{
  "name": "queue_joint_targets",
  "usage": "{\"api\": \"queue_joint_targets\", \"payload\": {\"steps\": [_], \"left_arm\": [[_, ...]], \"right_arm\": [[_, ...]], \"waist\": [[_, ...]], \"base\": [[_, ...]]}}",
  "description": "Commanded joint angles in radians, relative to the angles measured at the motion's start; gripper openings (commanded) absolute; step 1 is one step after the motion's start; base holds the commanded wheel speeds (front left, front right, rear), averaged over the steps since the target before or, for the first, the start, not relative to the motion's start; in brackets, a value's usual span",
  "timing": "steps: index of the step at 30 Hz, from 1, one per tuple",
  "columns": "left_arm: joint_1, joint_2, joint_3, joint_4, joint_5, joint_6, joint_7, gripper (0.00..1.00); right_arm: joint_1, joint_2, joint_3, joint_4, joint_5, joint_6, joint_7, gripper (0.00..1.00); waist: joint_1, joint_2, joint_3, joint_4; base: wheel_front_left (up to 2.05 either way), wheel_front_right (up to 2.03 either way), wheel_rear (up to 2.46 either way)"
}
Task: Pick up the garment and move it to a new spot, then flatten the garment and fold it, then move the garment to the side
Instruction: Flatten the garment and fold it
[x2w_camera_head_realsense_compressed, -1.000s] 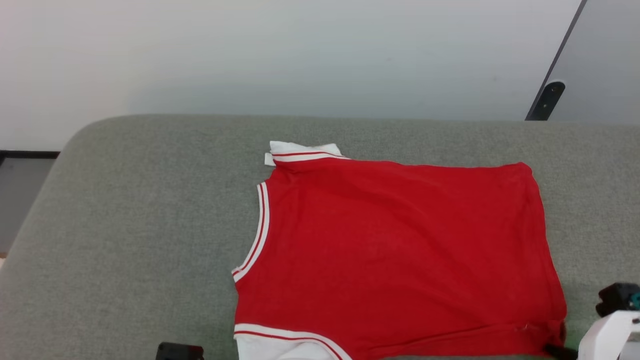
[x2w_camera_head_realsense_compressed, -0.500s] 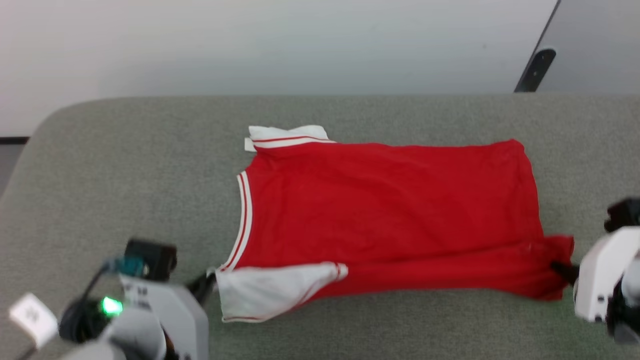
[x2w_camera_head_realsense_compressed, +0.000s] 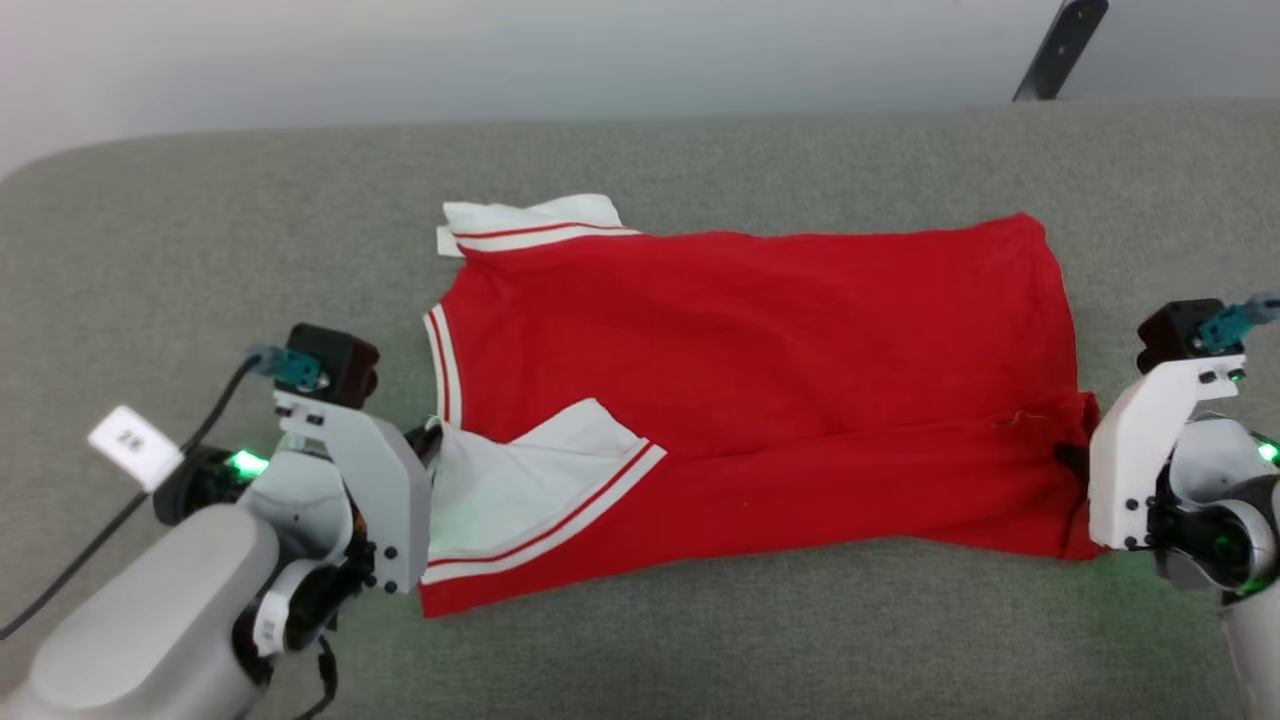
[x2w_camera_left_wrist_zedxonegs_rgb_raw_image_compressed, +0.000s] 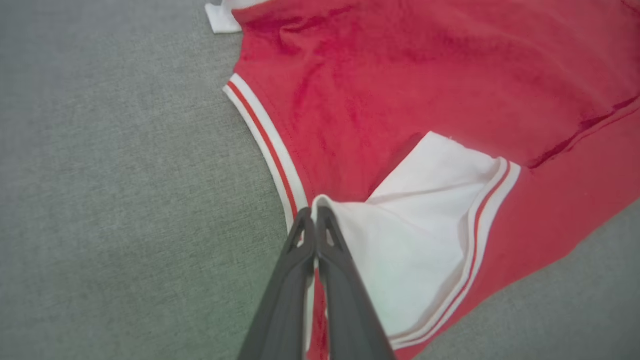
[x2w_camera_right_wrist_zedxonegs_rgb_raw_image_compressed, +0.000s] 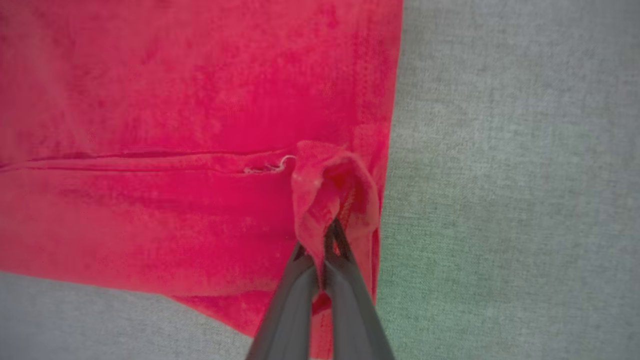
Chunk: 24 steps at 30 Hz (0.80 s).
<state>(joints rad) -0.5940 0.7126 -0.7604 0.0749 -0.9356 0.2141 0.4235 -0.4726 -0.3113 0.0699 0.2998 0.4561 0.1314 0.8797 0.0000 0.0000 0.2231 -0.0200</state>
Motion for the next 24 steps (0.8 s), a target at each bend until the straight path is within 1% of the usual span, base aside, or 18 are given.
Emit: {"api": "queue_joint_targets", "payload": {"steps": [1,7,12,15,19,22,23,24], "left_arm": [[-0.022,-0.017,-0.009,0.043,0.005,-0.025,0.000,0.00],[-0.072,-0.068,-0.046,0.197,-0.006,-0.090,0.040,0.00],[-0.098,-0.113,-0.085,0.308,-0.043,-0.128,0.143,0.00],[-0.111,-0.140,-0.098,0.368,-0.084,-0.137,0.234,0.00],[-0.128,-0.164,-0.116,0.431,-0.139,-0.124,0.388,0.00],[-0.161,-0.167,-0.125,0.456,-0.149,-0.118,0.450,0.00],[-0.171,-0.165,-0.123,0.467,-0.148,-0.109,0.464,0.18],[-0.181,-0.157,-0.129,0.473,-0.138,-0.105,0.473,0.49]], "right_arm": [[-0.024,-0.001,0.014,0.025,-0.006,-0.002,-0.010,0.00],[-0.076,-0.001,0.061,0.129,-0.025,-0.002,-0.012,0.00],[-0.121,0.003,0.102,0.206,-0.040,-0.002,0.011,0.00],[-0.142,0.009,0.117,0.240,-0.034,-0.002,0.023,0.00],[-0.169,0.013,0.126,0.271,-0.037,-0.002,0.016,0.00],[-0.188,0.021,0.135,0.292,-0.037,-0.002,0.007,0.00],[-0.194,0.026,0.140,0.299,-0.038,-0.002,0.002,0.00],[-0.196,0.029,0.145,0.304,-0.037,-0.002,-0.005,0.00]], "waist": [[0.0000,0.0000,0.022,-0.013],[0.0000,0.0000,0.050,-0.024],[0.0000,0.0000,0.061,-0.030],[0.0000,0.0000,0.064,-0.030],[0.0000,0.0000,0.064,-0.029],[0.0000,0.0000,0.064,-0.032],[0.0000,0.0000,0.062,-0.034],[0.0000,0.0000,0.060,-0.035]], "base": [[0.00,0.00,0.00],[0.00,0.00,0.00],[0.00,0.00,0.00],[0.00,0.00,0.00],[0.00,0.00,0.00],[0.00,0.00,0.00],[0.00,0.00,0.00],[0.00,0.00,0.00]]}}
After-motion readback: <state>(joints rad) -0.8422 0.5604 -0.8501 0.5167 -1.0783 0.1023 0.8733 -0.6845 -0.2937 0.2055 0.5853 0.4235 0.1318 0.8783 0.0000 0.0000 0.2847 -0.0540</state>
